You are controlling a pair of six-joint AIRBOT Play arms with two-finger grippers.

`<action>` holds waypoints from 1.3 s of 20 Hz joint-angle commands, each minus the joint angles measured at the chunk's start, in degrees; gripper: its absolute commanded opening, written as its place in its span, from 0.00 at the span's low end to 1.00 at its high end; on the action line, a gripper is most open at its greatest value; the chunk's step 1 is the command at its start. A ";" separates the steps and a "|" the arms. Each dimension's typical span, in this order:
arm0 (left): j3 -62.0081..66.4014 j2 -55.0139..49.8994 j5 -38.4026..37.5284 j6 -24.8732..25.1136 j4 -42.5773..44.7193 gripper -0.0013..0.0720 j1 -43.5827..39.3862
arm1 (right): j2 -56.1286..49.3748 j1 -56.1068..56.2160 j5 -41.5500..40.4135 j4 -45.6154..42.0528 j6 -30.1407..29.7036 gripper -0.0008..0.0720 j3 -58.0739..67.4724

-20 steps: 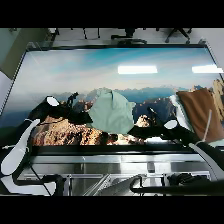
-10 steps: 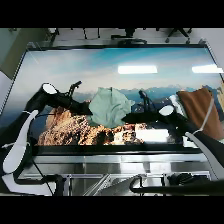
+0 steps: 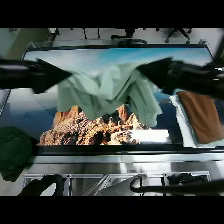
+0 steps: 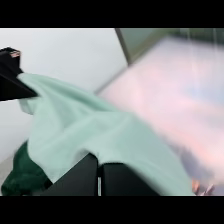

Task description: Fold the shirts.

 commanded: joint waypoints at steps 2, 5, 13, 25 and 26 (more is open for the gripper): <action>10.47 9.57 0.61 -1.77 3.69 0.03 -0.02 | 5.88 -0.33 1.79 -3.54 0.07 0.03 7.23; 6.05 11.21 0.02 -2.86 6.99 0.03 0.04 | 4.44 -0.33 4.83 -9.92 3.76 0.03 7.21; -21.88 -3.48 -3.43 -1.18 8.07 0.03 0.09 | -14.95 -0.22 17.44 -22.93 13.38 0.03 -5.03; -19.71 -38.60 2.82 5.07 7.85 0.11 3.04 | -40.00 -0.31 -0.02 -22.25 7.48 0.19 -10.69; -16.92 -39.56 0.61 4.50 7.85 0.63 3.61 | -39.01 -0.35 0.00 -22.75 7.45 0.49 -10.03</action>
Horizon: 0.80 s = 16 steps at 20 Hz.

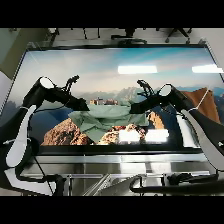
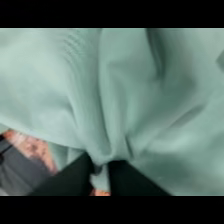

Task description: Fold the shirts.

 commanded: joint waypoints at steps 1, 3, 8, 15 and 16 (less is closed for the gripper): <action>8.85 -5.60 -5.77 -2.40 -0.11 0.97 1.92 | 1.18 -0.33 -3.89 -1.42 -0.44 0.64 1.16; 11.91 -5.49 -9.88 -3.39 -0.13 0.97 2.86 | 5.01 -0.85 -2.99 -1.81 -0.39 0.70 1.22; -0.22 2.69 -12.07 -2.56 0.00 0.97 3.08 | 14.21 -1.03 7.30 -4.72 6.16 0.70 -2.71; -25.51 13.79 7.80 -0.04 0.07 0.97 3.10 | 18.03 0.52 -5.31 8.48 2.03 0.70 -25.40; -26.93 13.57 10.56 -0.07 0.04 0.97 3.13 | 16.72 1.55 -8.22 9.88 0.74 0.70 -26.05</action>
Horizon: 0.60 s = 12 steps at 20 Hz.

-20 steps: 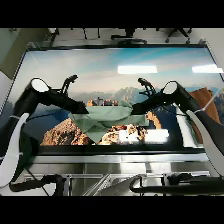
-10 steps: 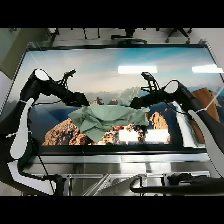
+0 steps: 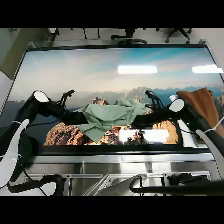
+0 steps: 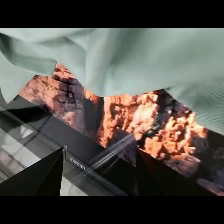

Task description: Fold the shirts.

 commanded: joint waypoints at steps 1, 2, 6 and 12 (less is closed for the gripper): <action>-7.58 1.44 11.10 0.57 -0.22 0.97 0.04 | -2.47 2.82 -10.47 7.80 -4.98 0.70 -5.75; -7.96 0.44 12.13 0.57 -0.57 0.97 0.00 | -4.17 4.17 -13.75 10.16 -6.99 0.70 -5.73; -7.41 -4.50 12.20 0.72 -0.63 0.97 0.00 | -11.87 7.89 -21.94 26.34 -20.46 0.69 -4.42; -1.44 -7.32 11.41 1.18 -0.46 0.29 -1.92 | -14.69 7.67 -22.56 30.53 -24.48 0.17 -1.88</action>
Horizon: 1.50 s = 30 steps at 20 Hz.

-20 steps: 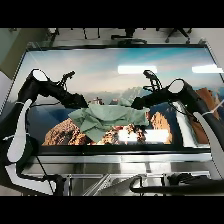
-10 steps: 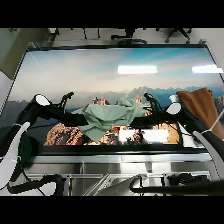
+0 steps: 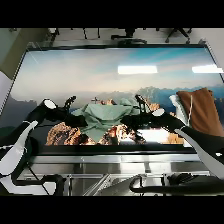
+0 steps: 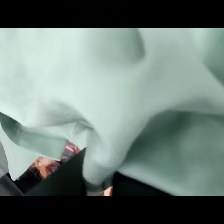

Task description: Fold the shirts.

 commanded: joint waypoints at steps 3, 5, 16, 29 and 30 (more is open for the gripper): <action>5.81 -1.03 -1.42 0.63 0.57 0.04 -2.03 | -0.20 -0.20 -1.31 2.82 -2.89 0.03 0.81; 7.41 -1.03 -2.84 0.63 0.81 0.04 -1.86 | 1.16 -0.66 -0.42 2.47 -2.86 0.03 0.79; -1.81 4.61 -6.75 2.05 0.68 0.99 8.13 | 2.21 -0.81 1.05 1.49 -2.64 0.03 0.79; -3.87 4.57 1.11 2.89 0.68 0.04 -1.27 | 2.51 -0.83 2.62 1.44 -2.67 0.03 0.79; -1.66 4.85 -1.40 2.89 0.68 0.04 -1.27 | 3.17 -0.90 3.13 1.44 -2.64 0.03 0.81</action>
